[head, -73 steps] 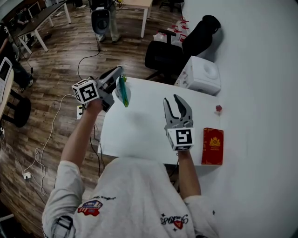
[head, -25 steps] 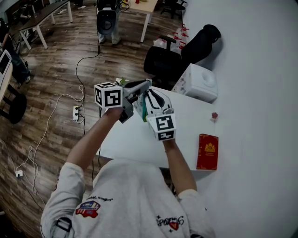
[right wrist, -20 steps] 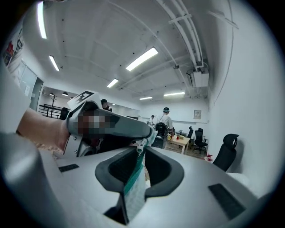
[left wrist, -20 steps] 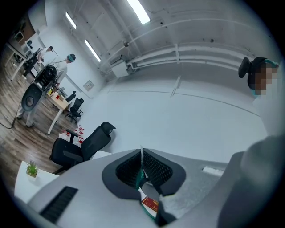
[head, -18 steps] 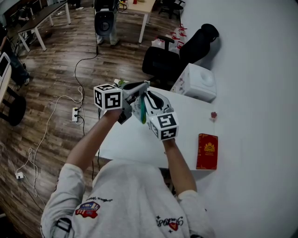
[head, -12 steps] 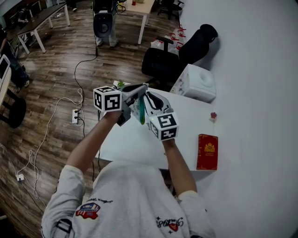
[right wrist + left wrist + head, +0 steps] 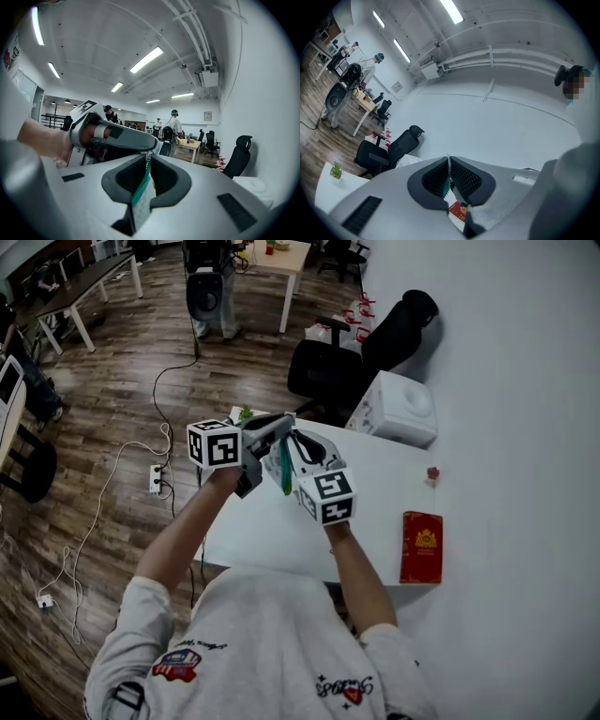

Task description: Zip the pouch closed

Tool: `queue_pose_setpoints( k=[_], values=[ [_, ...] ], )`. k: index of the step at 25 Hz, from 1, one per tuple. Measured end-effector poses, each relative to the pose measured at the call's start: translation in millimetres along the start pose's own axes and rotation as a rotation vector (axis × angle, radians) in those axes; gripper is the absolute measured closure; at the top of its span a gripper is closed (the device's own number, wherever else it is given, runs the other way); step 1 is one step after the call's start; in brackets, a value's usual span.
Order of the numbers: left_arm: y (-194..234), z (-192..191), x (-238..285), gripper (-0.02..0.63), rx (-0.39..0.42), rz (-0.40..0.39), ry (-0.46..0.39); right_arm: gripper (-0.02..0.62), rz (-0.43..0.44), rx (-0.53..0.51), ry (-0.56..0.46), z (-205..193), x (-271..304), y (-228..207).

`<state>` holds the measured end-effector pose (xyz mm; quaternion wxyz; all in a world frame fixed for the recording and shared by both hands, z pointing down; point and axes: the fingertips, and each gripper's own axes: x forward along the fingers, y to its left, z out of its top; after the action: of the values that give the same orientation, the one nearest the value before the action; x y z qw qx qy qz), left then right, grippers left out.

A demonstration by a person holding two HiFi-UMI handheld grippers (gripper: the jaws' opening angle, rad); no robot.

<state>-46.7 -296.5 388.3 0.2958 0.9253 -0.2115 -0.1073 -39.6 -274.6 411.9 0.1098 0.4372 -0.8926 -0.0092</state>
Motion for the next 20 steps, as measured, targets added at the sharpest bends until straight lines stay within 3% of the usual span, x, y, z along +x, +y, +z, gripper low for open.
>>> queue_pose_setpoints(
  k=[20],
  values=[
    [-2.2,11.3,-3.5,0.591,0.003,-0.015,-0.022,0.56,-0.009,0.004,-0.011,9.1,-5.1,1.8]
  ],
)
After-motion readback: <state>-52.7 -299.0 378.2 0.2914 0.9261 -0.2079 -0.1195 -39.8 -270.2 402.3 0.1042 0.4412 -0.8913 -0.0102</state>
